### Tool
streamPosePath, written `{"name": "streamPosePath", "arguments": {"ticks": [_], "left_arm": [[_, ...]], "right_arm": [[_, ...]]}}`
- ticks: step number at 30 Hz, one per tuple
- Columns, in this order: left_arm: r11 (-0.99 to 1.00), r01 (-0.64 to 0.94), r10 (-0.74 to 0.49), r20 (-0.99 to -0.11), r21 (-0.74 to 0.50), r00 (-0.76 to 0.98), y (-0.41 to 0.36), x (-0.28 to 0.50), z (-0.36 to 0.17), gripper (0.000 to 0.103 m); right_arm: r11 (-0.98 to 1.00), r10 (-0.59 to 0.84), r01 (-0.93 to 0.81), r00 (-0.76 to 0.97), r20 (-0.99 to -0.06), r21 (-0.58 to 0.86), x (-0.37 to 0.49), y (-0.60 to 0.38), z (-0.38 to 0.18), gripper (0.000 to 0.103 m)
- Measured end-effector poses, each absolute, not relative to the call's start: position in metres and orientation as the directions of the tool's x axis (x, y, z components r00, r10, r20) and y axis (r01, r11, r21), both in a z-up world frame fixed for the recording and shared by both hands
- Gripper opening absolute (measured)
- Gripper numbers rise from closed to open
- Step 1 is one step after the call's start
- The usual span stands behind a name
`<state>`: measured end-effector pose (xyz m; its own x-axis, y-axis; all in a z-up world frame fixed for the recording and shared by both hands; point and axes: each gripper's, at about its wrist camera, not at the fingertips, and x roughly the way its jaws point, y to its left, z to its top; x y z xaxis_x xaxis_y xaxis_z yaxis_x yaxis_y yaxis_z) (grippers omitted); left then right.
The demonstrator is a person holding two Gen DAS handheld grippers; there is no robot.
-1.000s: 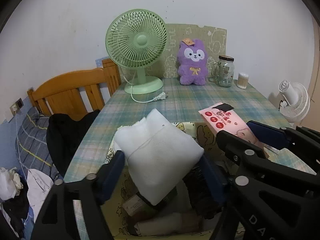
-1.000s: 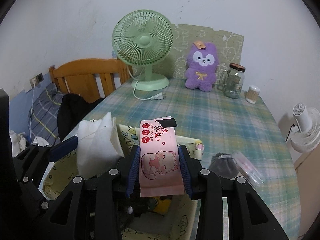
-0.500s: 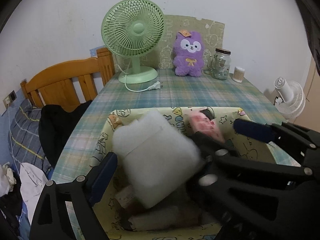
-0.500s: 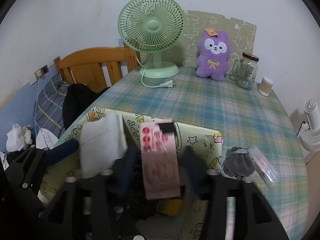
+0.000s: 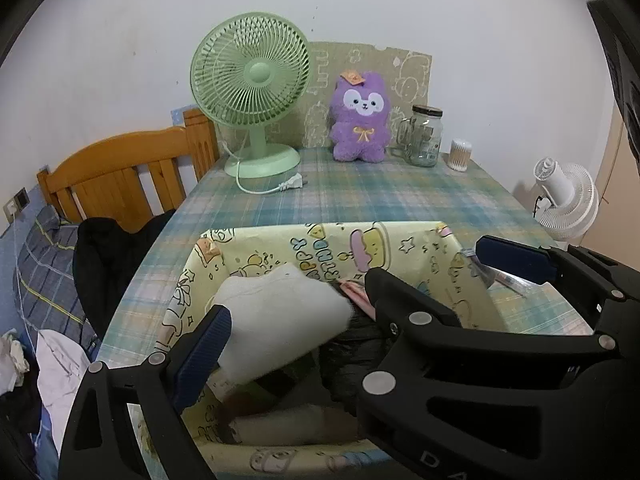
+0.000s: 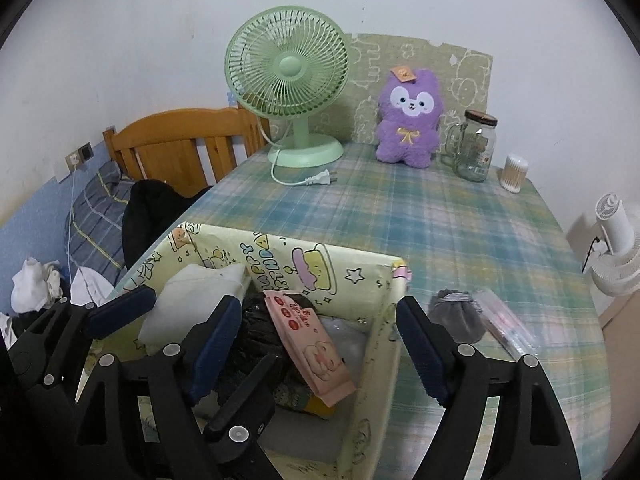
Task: Organize soft objects
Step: 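Lower the white pad into the box with the left tool while the right tool drops the pink pack in, then withdraw both tools from the box toward the grey pouch and clear bag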
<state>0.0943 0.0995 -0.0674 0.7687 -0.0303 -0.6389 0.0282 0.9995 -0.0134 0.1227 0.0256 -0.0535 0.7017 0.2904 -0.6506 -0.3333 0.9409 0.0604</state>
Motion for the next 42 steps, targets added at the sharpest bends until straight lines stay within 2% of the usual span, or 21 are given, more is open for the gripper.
{"name": "streamPosePath", "arguments": {"ticks": [6,19,32,42], "left_arm": [[1.000,0.025,-0.012,-0.621,0.012,0.784,0.088,0.084,-0.055,0.095],[1.000,0.020,-0.002,-0.592,0.022,0.806,0.058,0.066,-0.034,0.095],[0.999,0.032,-0.016,-0.559,0.020,0.829,0.021,0.053,-0.018,0.095],[0.999,0.046,-0.024,-0.552,0.025,0.834,-0.009,0.049,-0.012,0.095]], "right_arm": [[0.942,0.295,-0.328,0.728,-0.618,0.064,0.110,0.011,-0.042,0.086],[0.949,0.292,-0.308,0.769,-0.568,0.070,0.088,-0.022,-0.021,0.088],[0.960,0.266,-0.274,0.816,-0.513,0.062,0.070,-0.062,-0.004,0.095],[0.966,0.254,-0.244,0.828,-0.500,0.087,0.065,-0.095,-0.001,0.097]]}}
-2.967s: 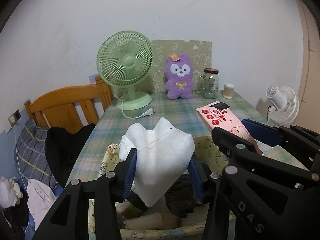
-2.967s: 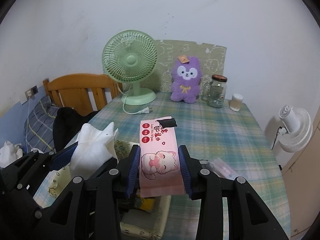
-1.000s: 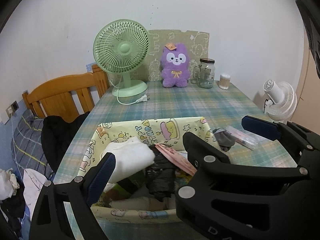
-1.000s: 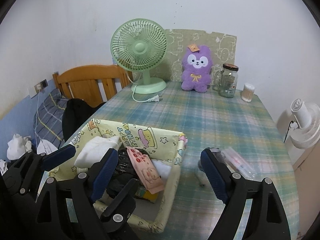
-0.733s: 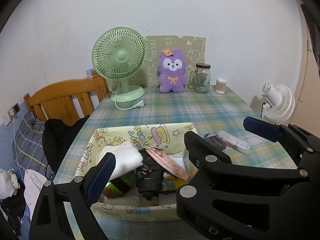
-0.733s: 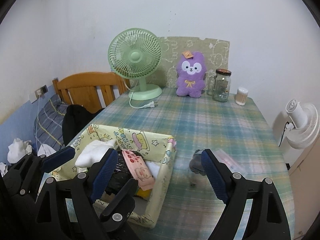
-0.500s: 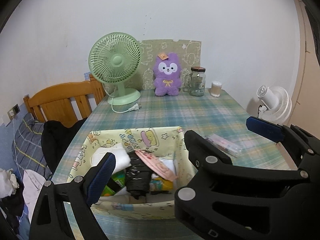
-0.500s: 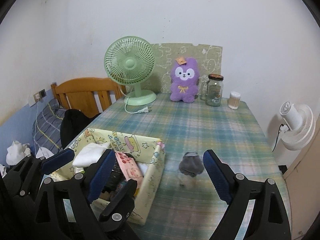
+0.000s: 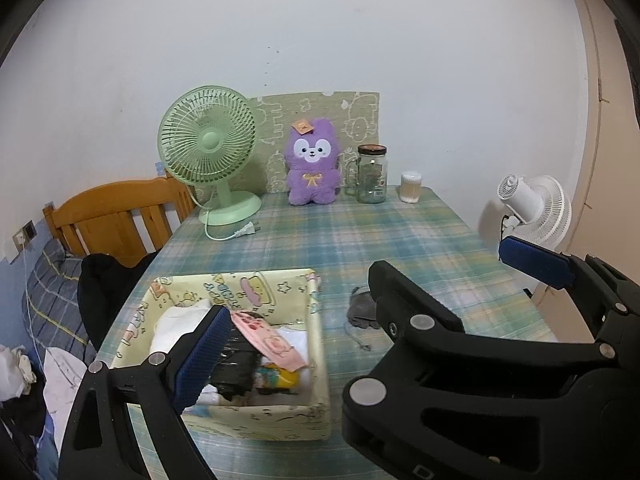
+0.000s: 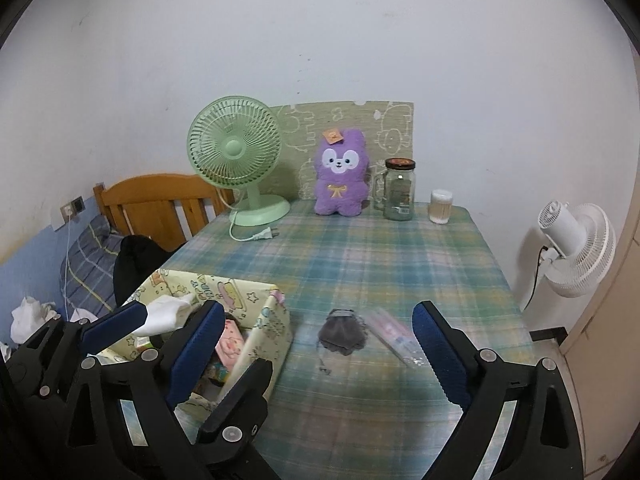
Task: Organize soft objects
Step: 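Withdraw both tools from the box toward the grey pouch and clear bag, then grasp the grey drawstring pouch with the left tool while the right tool approaches the clear straw bag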
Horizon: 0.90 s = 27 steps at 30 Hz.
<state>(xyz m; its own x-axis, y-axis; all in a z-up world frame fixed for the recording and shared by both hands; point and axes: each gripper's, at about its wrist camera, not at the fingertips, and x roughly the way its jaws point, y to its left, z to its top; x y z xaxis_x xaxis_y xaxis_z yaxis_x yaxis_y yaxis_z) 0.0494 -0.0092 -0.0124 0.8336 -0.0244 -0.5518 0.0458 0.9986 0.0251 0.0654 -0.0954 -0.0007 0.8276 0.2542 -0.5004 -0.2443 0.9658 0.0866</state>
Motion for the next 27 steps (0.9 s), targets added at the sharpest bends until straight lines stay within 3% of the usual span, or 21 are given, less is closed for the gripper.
{"name": "streamPosePath", "arguments": {"ticks": [24,27], "left_arm": [[0.994,0.104,-0.092,-0.581,-0.012,0.808,-0.069,0.079,-0.042,0.094],[0.993,0.115,-0.103,-0.596,-0.017,0.797,-0.076,0.088,-0.046,0.090]], "right_arm": [[0.978,0.207,-0.188,0.828,-0.521,0.091,0.085,-0.158,-0.033,0.096],[0.980,0.198,-0.174,0.824,-0.531,0.097,0.094,-0.165,-0.038,0.096]]}}
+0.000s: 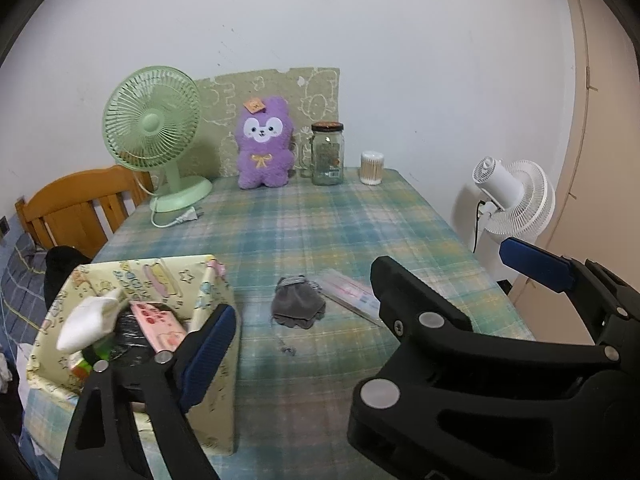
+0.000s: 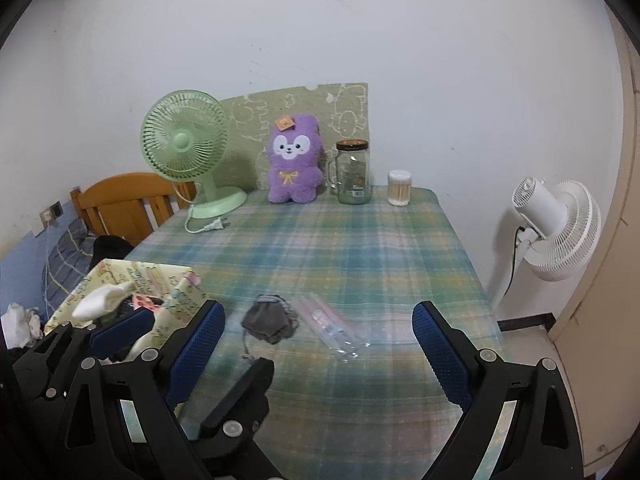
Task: Organize soft objects
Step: 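Grasp the grey drawstring pouch with the left tool while the right tool approaches the clear straw bag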
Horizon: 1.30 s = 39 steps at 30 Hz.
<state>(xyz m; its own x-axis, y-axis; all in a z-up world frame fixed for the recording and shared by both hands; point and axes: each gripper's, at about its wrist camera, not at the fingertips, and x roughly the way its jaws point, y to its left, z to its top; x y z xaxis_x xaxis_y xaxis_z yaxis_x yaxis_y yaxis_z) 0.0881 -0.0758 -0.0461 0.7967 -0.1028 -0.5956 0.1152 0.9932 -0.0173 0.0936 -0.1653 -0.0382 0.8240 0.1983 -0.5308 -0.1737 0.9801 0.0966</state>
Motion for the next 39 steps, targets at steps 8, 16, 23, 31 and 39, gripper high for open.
{"name": "streamPosePath", "arguments": {"ticks": [8,16,23,31,39], "left_arm": [[0.994,0.112,-0.089,-0.616,-0.001,0.782,-0.089,0.113,-0.057,0.087],[0.997,0.071,-0.044,-0.644,0.015,0.763,-0.094,0.140,-0.073,0.079],[0.998,0.056,-0.034,-0.671,0.011,0.741,-0.093,0.160,-0.087,0.074],[1.000,0.019,0.001,-0.695,0.020,0.719,-0.084,0.177,-0.103,0.072],[1.000,-0.016,0.029,-0.723,0.024,0.690,-0.075,0.191,-0.120,0.056]], "right_arm": [[0.984,0.178,-0.151,0.812,-0.557,0.095,0.118,-0.179,-0.051,0.091],[0.986,0.164,-0.142,0.791,-0.589,0.084,0.145,-0.186,-0.066,0.088],[0.985,0.170,-0.148,0.769,-0.617,0.086,0.166,-0.187,-0.079,0.085],[0.983,0.176,-0.166,0.738,-0.651,0.078,0.183,-0.180,-0.095,0.083],[0.981,0.179,-0.179,0.708,-0.683,0.071,0.196,-0.171,-0.109,0.082]]}}
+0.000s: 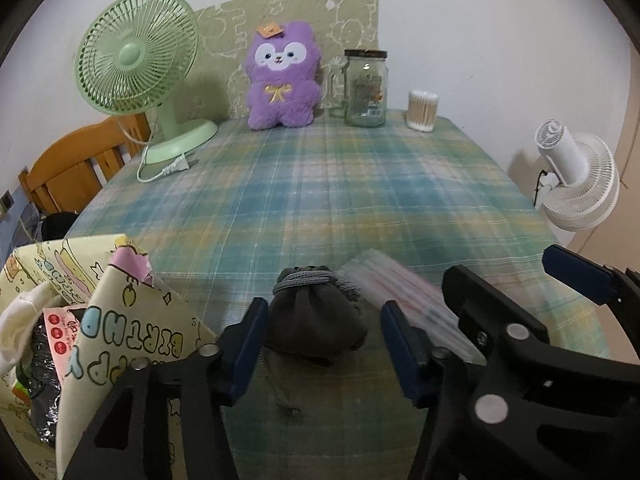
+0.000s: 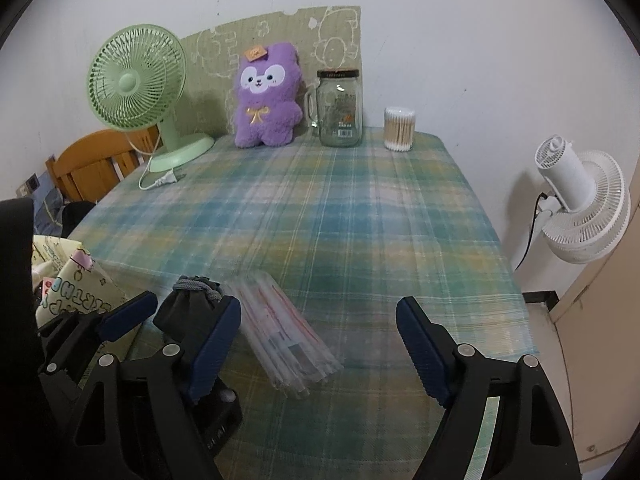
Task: Organize soft objects
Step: 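Grasp the grey drawstring pouch with the left tool while the right tool approaches the clear straw bag, then grasp the clear straw bag upright with the right tool while the left tool holds the pouch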
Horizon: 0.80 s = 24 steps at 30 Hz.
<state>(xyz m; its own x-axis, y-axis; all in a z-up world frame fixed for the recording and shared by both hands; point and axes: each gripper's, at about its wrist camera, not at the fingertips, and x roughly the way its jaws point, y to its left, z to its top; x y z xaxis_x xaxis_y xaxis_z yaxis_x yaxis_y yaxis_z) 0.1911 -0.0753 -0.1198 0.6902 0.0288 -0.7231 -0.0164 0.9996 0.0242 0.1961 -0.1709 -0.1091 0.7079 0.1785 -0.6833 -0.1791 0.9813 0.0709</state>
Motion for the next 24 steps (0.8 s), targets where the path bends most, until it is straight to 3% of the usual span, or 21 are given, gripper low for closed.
{"name": "streamPosePath", "arguments": {"ticks": [13,24], "left_arm": [[0.999,-0.014,0.045,-0.723,0.048,0.689,-0.072,0.195,-0.129,0.042],[0.994,0.032,0.051,-0.729,0.100,0.683,-0.074,0.176,-0.130,0.038]], "right_arm": [[0.980,0.170,-0.190,0.684,-0.709,0.052,0.203,-0.165,-0.120,0.081],[0.975,0.175,-0.216,0.651,-0.739,0.041,0.211,-0.155,-0.135,0.077]]}}
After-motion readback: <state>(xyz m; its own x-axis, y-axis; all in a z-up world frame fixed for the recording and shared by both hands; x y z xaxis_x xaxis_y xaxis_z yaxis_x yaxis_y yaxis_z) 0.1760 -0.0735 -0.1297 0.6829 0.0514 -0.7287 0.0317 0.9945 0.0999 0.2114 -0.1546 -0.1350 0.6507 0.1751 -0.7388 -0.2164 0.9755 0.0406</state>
